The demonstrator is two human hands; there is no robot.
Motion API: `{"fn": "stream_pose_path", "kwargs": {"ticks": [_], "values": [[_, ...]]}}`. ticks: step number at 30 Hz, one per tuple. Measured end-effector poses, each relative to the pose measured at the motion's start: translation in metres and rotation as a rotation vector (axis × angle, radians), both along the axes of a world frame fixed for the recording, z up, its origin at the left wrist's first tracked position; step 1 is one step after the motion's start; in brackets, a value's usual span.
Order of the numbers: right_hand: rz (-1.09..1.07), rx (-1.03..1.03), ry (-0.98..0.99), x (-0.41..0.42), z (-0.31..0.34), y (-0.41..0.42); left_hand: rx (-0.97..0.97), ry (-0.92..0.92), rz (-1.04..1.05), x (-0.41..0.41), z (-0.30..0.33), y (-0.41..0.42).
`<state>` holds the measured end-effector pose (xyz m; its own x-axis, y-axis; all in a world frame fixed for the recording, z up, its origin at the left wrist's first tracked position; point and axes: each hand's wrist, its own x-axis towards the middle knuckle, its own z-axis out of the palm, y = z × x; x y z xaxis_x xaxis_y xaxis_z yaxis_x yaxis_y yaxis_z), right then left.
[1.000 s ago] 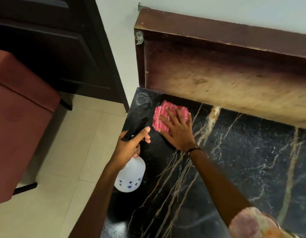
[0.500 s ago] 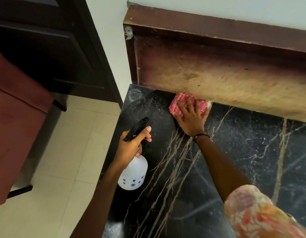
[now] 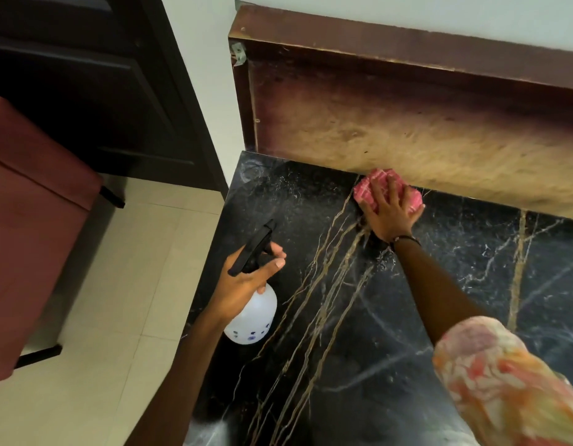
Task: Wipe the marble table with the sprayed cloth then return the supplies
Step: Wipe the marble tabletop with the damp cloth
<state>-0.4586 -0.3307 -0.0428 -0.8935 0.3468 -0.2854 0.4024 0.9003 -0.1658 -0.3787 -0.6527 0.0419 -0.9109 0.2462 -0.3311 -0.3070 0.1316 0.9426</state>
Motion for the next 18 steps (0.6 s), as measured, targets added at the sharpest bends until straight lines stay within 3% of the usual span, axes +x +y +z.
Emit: {"fn": "stream_pose_path", "kwargs": {"ticks": [4,9,14,18], "values": [[0.220,0.041,0.042,0.011,-0.007,-0.048,-0.078,-0.010,0.046,0.012,-0.002,0.003],[0.496,0.089,0.111,0.106,-0.011,-0.059,-0.097,0.056,-0.018,0.011,-0.006,-0.002],[0.289,0.059,0.093,0.134,-0.010,-0.003,-0.069,0.069,-0.077,0.016,-0.007,-0.005],[0.111,0.034,0.062,0.090,-0.004,-0.038,-0.106,0.102,-0.106,0.021,-0.008,0.001]]}}
